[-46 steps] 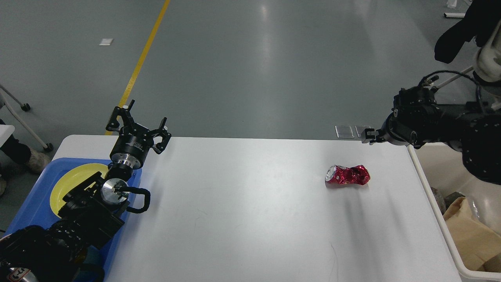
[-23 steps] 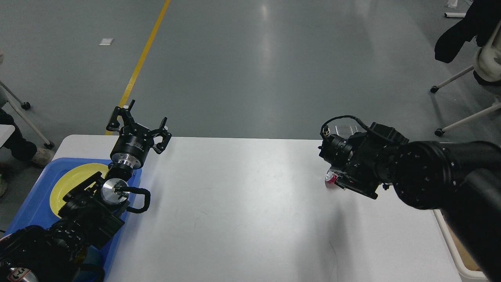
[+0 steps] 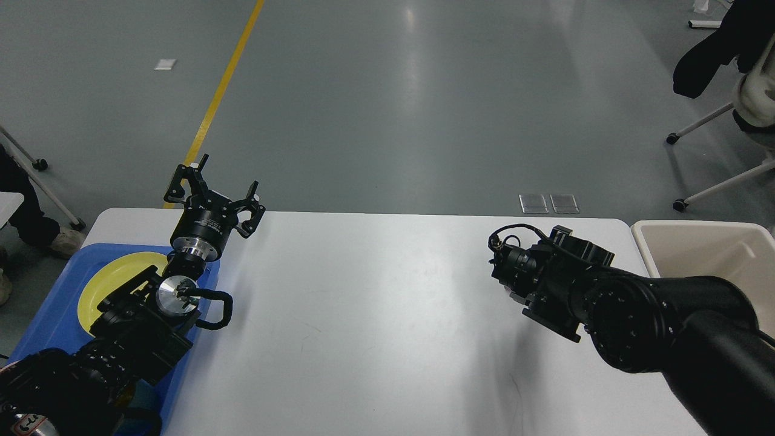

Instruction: Tidy desktop

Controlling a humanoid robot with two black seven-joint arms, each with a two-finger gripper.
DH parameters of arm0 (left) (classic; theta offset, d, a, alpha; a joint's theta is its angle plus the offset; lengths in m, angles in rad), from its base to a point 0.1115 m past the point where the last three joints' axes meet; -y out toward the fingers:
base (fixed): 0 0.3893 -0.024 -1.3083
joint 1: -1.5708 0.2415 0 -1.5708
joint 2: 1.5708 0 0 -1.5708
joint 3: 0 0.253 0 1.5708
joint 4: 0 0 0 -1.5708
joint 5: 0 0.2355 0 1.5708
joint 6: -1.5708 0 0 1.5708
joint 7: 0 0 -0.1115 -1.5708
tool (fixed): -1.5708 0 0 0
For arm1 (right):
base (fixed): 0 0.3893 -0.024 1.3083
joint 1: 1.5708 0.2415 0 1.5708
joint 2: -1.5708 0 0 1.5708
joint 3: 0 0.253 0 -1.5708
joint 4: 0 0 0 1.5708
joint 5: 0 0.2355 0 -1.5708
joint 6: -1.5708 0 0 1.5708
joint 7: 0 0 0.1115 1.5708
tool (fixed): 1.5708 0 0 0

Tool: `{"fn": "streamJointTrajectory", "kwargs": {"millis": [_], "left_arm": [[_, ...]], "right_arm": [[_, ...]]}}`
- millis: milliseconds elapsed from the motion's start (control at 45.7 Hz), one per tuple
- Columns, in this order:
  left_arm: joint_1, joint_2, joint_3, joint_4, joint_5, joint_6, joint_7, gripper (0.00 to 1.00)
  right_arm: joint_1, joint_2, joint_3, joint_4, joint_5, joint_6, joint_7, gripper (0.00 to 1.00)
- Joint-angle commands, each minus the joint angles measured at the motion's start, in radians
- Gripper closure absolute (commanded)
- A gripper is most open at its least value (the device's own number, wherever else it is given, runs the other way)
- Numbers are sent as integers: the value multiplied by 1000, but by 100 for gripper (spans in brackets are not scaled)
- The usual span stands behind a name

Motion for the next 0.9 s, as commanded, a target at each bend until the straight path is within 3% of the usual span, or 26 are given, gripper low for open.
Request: {"fn": "streamJointTrajectory", "kwargs": {"millis": [0,394,569,766,875], "left_arm": [[0,0,0,0,0,-1,0,3],[0,0,0,0,0,0,0,3],[0,0,0,0,0,0,0,3],[0,0,0,0,0,0,0,3],[0,0,0,0,0,0,0,3]], "right_arm": [[-23,1,-3,-40,-1,-5,0,0],[-88,-2,-30,-62,2,12,-1,0],[-105,-7,-16,-88,112,-19,-1,0],[-148,-5,-3,-149,328,-231,0,0],[-165,-7,-3,-152,328,-269,2,0]]}}
